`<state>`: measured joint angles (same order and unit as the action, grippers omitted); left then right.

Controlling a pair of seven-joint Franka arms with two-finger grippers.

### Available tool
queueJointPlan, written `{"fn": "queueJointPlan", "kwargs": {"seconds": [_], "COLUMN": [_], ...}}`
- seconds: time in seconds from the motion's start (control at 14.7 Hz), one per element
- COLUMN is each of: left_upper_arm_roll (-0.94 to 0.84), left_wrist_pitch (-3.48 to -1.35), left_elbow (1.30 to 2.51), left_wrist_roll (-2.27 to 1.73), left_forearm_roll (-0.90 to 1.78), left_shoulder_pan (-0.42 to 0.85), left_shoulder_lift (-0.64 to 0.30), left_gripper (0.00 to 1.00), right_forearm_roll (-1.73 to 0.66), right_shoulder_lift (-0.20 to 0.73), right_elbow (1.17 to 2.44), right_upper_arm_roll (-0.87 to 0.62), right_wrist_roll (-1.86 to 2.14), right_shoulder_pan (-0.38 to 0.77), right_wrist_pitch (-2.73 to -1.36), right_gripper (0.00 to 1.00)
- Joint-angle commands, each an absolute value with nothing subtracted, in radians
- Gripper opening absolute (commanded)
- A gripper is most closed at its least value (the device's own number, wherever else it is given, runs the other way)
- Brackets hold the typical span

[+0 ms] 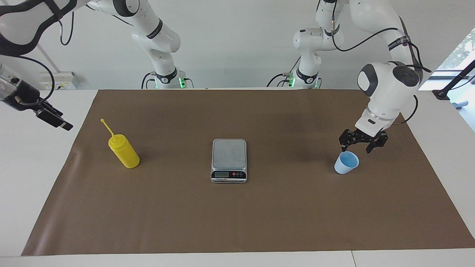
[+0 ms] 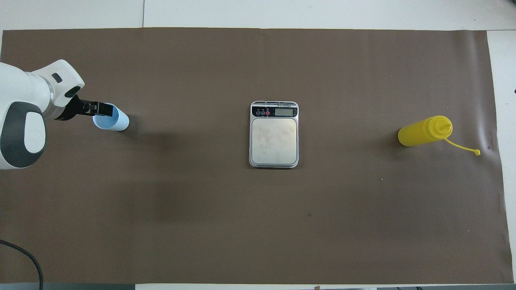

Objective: Pour seasoning into cup on scale with both arms

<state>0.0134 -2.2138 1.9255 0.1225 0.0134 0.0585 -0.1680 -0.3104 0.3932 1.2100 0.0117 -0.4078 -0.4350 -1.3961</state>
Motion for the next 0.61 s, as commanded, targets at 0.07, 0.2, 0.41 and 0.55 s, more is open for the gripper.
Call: {"fn": "queueJointPlan", "kwargs": {"seconds": [0.07, 0.2, 0.41, 0.55], "left_upper_arm_roll": [0.014, 0.014, 0.012, 0.012], "left_wrist_pitch": [-2.333, -2.378, -2.388, -2.431], "left_elbow": [2.002, 2.028, 2.051, 2.072], "left_wrist_roll": [0.144, 0.141, 0.127, 0.106], "left_forearm_roll": [-0.005, -0.005, 0.002, 0.002], "left_shoulder_pan": [0.014, 0.012, 0.014, 0.014], "left_shoulder_lift": [-0.181, -0.195, -0.198, -0.202], "left_gripper": [1.0, 0.98, 0.35, 0.02], "right_forearm_roll": [-0.445, -0.552, -0.658, -0.69], "right_shoulder_lift": [0.46, 0.526, 0.603, 0.607], "right_elbow": [1.17, 1.181, 1.184, 1.235], "right_upper_arm_roll": [-0.002, -0.002, -0.002, -0.003], "right_wrist_roll": [-0.532, -0.571, -0.636, -0.679], "right_shoulder_pan": [-0.537, -0.589, -0.654, -0.663], "right_wrist_pitch": [-1.354, -1.336, -1.319, -1.327], "right_gripper": [1.0, 1.0, 1.0, 1.0]}}
